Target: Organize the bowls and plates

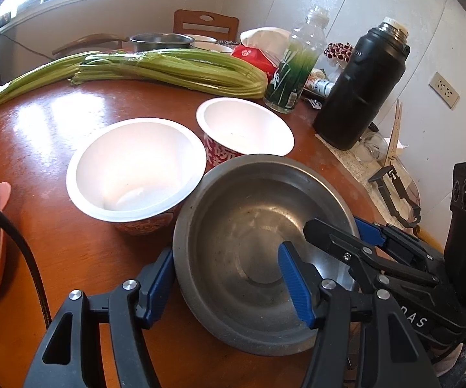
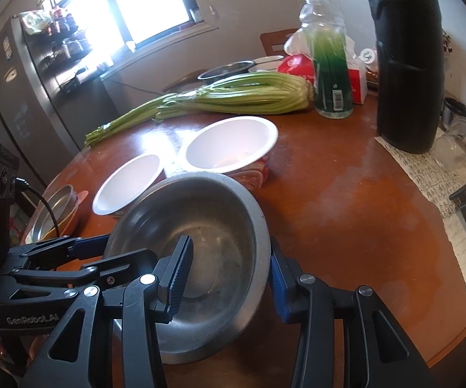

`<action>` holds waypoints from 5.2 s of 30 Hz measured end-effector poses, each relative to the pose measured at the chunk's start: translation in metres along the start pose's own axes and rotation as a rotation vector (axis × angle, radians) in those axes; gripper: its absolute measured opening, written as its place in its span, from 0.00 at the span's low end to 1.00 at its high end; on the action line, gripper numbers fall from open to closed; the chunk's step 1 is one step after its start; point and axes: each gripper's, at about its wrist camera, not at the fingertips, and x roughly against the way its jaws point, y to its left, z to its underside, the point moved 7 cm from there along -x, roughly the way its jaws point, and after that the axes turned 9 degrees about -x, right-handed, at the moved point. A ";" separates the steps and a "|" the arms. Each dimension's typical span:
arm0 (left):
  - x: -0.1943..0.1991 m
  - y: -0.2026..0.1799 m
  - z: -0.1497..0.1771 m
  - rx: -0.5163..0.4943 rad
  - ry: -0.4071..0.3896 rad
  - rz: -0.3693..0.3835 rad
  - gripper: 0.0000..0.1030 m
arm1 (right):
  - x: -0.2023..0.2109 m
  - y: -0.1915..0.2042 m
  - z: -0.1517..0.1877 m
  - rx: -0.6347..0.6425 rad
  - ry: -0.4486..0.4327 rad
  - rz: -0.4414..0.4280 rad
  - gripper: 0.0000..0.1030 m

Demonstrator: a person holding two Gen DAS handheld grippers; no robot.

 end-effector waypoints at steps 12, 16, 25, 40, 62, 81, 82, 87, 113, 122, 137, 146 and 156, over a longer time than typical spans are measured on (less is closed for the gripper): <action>0.038 0.005 0.006 -0.012 -0.062 -0.009 0.60 | 0.016 0.026 0.002 0.046 -0.024 -0.009 0.46; 0.050 0.014 0.010 0.000 -0.079 -0.024 0.60 | 0.016 0.040 0.005 0.067 -0.018 -0.022 0.46; 0.074 0.035 0.023 0.024 -0.101 -0.066 0.60 | 0.010 0.070 0.015 0.107 0.003 -0.054 0.46; 0.088 0.068 0.052 0.079 -0.086 -0.097 0.61 | -0.001 0.106 0.039 0.171 0.059 -0.082 0.46; 0.080 0.097 0.076 0.123 -0.046 -0.118 0.60 | -0.032 0.124 0.060 0.200 0.154 -0.096 0.46; 0.064 0.101 0.077 0.132 -0.021 -0.130 0.60 | -0.046 0.120 0.064 0.180 0.190 -0.086 0.45; 0.064 0.101 0.076 0.131 -0.022 -0.129 0.60 | -0.047 0.120 0.064 0.177 0.189 -0.085 0.45; 0.061 0.101 0.074 0.127 -0.019 -0.142 0.61 | -0.048 0.117 0.062 0.167 0.188 -0.080 0.45; 0.082 0.108 0.038 0.122 -0.082 -0.162 0.61 | -0.034 0.102 0.029 0.105 0.128 -0.101 0.45; 0.065 0.108 -0.013 0.072 -0.072 -0.150 0.61 | -0.039 0.088 0.000 0.045 0.093 -0.086 0.45; 0.008 0.109 -0.035 0.090 0.033 -0.034 0.61 | -0.073 0.085 -0.014 0.068 0.104 -0.079 0.45; 0.002 0.104 -0.038 0.091 0.035 0.013 0.61 | -0.076 0.094 -0.015 0.111 0.096 -0.097 0.45; 0.017 0.101 -0.041 0.085 -0.009 0.003 0.61 | -0.064 0.102 -0.021 0.139 0.053 -0.093 0.46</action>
